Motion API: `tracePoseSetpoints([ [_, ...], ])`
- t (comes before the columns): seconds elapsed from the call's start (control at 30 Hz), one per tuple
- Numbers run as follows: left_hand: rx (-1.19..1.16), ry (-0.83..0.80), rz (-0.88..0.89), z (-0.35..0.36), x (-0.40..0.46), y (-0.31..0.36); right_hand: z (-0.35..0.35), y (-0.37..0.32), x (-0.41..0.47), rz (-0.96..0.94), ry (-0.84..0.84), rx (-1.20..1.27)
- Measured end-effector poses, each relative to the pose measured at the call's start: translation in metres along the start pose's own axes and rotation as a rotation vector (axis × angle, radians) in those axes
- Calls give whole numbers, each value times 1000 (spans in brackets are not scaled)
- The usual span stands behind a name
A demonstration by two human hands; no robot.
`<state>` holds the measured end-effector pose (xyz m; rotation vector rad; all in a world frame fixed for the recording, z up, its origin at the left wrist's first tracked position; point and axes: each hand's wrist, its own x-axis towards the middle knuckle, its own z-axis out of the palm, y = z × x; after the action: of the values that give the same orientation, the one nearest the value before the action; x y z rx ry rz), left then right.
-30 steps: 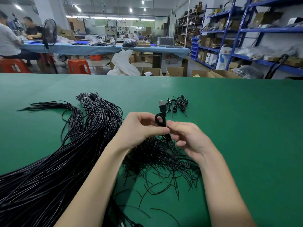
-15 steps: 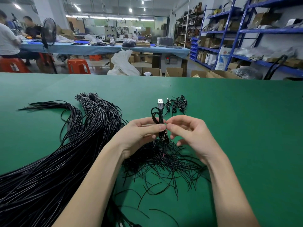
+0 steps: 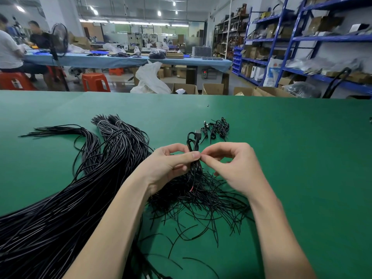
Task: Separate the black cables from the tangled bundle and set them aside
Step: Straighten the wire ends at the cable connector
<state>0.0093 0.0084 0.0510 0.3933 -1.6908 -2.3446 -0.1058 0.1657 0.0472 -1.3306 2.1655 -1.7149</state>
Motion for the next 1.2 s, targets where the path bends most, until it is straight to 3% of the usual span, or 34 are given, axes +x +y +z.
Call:
tracePoseSetpoints([
  [0.3,-61,123,-58,-4,3,-2,18,12,-3,-239,164,-191],
  [0.53,-121,201,-94,3,5,-3,32,22,-5,-293,153,-239],
  [0.8,-108,116,-154,-3,7,-4,27,13,-5,-283,68,-225],
  [0.9,27,13,-151,-11,1,1,21,4,-4,-157,-23,-185],
  [1.0,330,-19,-72,-17,-8,6,19,2,-3,50,-160,-128],
  [1.1,479,-57,45,-19,-11,8,17,4,-2,325,-351,240],
  [1.2,452,-74,122,-17,-9,9,14,6,-2,617,-440,775],
])
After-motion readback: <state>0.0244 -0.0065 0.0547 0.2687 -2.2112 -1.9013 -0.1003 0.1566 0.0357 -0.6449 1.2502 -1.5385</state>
